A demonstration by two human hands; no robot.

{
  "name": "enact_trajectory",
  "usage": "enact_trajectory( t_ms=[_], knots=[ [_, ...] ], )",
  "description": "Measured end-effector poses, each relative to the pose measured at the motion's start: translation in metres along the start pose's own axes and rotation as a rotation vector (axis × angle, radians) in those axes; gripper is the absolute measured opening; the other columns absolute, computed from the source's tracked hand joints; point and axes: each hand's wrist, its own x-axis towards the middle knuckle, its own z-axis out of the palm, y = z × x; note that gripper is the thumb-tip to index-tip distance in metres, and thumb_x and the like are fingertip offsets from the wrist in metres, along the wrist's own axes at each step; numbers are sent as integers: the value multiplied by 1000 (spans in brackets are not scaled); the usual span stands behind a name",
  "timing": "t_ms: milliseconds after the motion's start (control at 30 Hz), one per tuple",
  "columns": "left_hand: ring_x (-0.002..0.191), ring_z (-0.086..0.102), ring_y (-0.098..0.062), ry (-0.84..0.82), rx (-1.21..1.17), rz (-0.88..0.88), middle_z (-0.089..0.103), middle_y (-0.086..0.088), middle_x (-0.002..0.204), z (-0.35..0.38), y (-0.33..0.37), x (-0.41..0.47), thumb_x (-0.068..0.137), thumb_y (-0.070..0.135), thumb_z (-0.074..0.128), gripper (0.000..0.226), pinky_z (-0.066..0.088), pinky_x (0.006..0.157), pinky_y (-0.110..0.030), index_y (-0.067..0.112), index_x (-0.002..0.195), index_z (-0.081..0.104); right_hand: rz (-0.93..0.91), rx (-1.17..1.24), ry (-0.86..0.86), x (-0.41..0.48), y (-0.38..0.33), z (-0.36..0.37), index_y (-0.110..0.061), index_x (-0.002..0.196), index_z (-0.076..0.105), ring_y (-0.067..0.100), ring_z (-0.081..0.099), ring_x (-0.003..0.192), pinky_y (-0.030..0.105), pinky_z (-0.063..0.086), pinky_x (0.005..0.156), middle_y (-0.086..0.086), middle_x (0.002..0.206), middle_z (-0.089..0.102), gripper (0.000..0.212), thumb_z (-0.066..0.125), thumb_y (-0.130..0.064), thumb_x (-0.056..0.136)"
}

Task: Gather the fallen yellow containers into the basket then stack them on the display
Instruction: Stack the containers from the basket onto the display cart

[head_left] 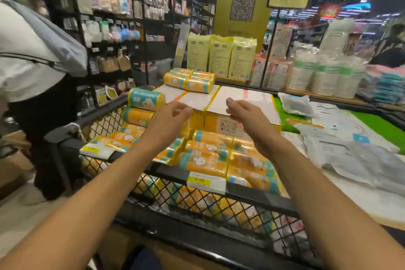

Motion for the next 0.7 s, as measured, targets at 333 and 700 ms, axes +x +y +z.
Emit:
enact_trajectory(
  t_ms=[333,700],
  knots=[
    [110,64,3,456,-119,-17,71,14,117,-148,-55,-156,100,46,56,34,50,95,-27,28,128,64,-199,187,-234,-76,-67,185,-36,122,66,-2,65,110,24,44,87,-10,130,66,29,61,-51,98],
    [109,62,-1,858,-47,-546,67,7,119,-227,-229,-373,100,43,58,39,44,90,-12,22,132,62,-125,93,-736,-168,-3,409,-24,140,59,3,59,124,16,48,99,-6,133,64,45,68,-40,98]
  ],
)
